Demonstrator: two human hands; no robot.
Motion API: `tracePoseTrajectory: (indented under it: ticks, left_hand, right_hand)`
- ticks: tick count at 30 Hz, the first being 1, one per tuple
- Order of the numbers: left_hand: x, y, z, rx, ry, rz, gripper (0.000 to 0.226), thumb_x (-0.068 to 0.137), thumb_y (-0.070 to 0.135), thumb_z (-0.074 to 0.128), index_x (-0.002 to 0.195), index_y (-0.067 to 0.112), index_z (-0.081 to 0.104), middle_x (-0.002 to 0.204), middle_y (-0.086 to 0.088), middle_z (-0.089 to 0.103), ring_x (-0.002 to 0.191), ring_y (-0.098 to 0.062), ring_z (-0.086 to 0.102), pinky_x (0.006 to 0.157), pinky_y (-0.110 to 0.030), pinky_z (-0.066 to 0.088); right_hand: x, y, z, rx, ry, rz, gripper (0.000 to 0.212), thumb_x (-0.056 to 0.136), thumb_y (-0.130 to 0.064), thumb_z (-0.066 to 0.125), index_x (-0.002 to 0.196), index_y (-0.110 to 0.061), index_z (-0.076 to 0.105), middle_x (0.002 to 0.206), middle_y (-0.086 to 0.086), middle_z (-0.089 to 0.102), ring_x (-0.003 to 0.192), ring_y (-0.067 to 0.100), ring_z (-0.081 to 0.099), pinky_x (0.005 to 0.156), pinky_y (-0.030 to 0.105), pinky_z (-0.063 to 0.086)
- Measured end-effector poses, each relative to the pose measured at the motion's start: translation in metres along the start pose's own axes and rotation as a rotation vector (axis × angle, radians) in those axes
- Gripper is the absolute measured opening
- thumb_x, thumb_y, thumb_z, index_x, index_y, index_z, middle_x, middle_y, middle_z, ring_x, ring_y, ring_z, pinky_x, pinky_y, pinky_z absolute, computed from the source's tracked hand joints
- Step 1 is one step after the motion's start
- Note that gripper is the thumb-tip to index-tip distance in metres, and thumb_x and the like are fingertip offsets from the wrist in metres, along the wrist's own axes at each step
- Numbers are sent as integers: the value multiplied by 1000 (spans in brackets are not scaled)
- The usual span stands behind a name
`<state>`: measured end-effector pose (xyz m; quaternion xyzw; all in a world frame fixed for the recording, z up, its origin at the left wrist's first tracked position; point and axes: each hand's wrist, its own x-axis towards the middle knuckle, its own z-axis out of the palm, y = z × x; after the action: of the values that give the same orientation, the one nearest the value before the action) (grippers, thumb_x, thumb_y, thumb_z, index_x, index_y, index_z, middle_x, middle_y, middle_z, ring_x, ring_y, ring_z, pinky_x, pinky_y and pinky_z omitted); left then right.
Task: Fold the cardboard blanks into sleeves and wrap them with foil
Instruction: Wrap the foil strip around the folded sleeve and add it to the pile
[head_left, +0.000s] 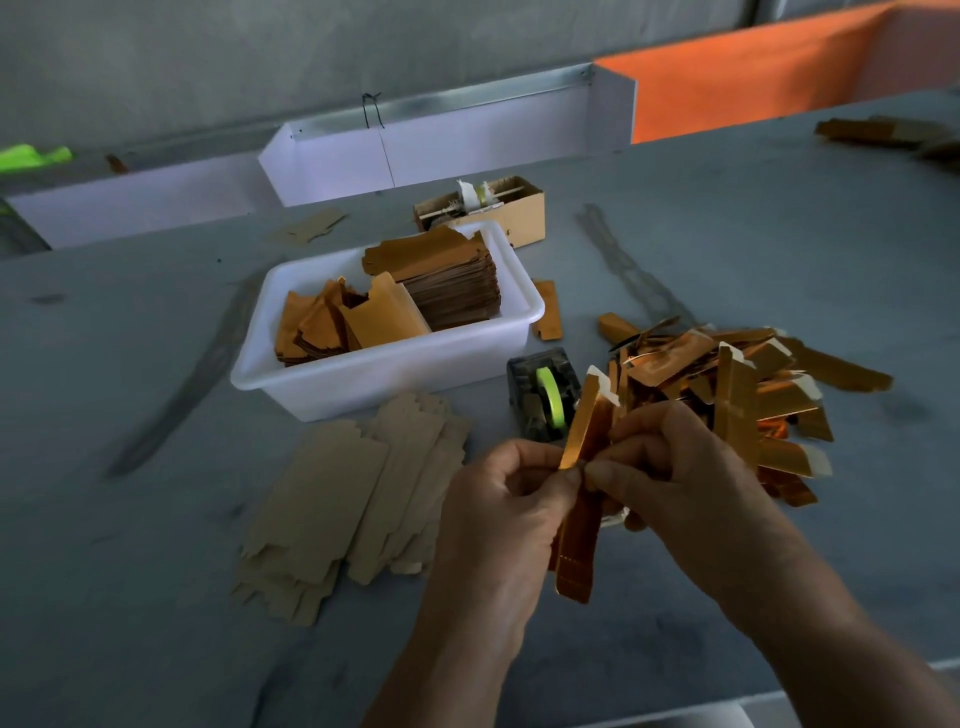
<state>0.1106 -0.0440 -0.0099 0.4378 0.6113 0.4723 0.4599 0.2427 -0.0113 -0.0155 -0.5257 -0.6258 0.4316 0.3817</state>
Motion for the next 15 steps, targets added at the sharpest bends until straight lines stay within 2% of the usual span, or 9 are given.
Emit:
tracePoseTrajectory:
  ticks: [8, 15]
  left_hand:
    - [1, 0, -2, -27, -29, -9, 4, 87, 16, 64, 87, 19, 67, 75, 8, 74, 65, -3, 69, 50, -8, 46]
    - [2, 0, -3, -43, -9, -11, 6, 86, 18, 65, 83, 15, 69, 69, 3, 73, 56, -4, 66, 47, -9, 45]
  right_hand:
    - [3, -3, 4, -91, 23, 8, 25, 78, -24, 70, 88, -29, 47, 71, -4, 68, 65, -2, 65, 53, 16, 50]
    - [3, -2, 8, -148, 44, 32, 26, 77, -27, 72, 84, -29, 48, 71, -5, 67, 62, 0, 65, 51, 13, 49]
